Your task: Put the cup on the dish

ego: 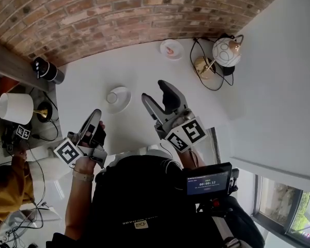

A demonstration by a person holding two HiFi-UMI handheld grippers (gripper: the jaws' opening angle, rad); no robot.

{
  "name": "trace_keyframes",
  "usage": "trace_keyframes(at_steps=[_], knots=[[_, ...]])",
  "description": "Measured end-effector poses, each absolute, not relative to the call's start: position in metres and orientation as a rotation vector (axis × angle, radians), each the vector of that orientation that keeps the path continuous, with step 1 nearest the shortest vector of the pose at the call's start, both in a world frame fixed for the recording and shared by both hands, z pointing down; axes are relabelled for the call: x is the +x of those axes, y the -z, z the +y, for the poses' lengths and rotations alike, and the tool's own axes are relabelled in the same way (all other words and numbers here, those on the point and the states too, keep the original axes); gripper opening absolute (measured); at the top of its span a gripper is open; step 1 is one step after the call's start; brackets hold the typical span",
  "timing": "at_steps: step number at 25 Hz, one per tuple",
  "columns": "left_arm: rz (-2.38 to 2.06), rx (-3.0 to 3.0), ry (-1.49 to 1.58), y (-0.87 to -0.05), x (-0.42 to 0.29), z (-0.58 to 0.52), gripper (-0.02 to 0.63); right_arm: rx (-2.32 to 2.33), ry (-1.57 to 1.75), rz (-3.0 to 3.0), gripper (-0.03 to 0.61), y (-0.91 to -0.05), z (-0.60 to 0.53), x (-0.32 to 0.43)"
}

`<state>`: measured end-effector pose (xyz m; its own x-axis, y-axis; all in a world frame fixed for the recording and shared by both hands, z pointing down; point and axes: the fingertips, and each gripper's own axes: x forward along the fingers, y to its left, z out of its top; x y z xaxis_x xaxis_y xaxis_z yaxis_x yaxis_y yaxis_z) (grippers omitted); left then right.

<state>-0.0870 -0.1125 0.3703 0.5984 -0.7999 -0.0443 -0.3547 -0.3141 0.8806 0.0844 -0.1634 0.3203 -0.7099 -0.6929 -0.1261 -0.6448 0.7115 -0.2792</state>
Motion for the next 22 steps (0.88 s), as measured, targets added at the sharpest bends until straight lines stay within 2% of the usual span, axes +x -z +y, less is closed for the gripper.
trace_keyframes(at_steps=[10,22], knots=[[-0.887,2.06,0.608,-0.324,-0.062,-0.134,0.005,-1.004,0.291,2.66,0.268,-0.291,-0.152,0.089],[-0.873,2.073,0.586,-0.327,-0.056,-0.132,0.005,-0.977,0.293,2.671,0.267,-0.288,-0.137,0.084]])
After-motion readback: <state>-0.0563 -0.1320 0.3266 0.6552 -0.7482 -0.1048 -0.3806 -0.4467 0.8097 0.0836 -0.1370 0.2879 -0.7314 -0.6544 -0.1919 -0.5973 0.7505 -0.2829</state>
